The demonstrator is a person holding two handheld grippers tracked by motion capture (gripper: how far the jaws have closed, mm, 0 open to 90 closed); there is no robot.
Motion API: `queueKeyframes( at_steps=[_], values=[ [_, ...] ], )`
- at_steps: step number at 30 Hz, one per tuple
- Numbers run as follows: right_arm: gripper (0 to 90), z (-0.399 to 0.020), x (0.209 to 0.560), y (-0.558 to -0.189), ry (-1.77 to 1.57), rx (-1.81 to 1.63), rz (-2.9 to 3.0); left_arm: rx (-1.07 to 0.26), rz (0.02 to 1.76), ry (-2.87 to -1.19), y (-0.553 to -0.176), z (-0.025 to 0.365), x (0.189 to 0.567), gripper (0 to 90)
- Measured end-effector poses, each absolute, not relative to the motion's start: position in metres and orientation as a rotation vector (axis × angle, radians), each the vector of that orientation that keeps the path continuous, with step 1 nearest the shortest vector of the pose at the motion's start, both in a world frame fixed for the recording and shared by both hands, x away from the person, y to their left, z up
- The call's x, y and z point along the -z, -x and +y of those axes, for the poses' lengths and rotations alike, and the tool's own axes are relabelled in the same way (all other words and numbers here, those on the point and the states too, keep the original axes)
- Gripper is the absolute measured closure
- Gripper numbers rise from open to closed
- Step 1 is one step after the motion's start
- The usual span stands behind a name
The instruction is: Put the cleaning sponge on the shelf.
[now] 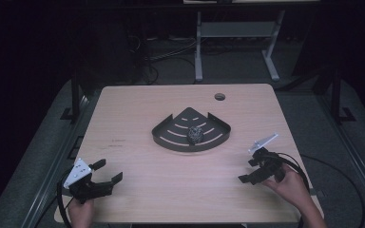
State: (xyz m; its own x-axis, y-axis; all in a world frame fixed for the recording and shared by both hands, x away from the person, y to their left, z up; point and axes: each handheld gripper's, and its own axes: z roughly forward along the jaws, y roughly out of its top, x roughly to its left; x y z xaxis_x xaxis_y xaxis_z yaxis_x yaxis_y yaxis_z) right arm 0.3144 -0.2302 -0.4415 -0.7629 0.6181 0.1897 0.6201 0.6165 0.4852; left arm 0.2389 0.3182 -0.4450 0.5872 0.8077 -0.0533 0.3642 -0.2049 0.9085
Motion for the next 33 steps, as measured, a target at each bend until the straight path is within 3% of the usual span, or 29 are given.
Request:
queueKeyframes(
  at_steps=[33],
  values=[
    [16.5, -0.246, 0.454, -0.277, 1.132, 0.945, -2.804, -0.552, 0.954, -1.81, -0.239, 0.317, 0.445, 13.5]
  ],
)
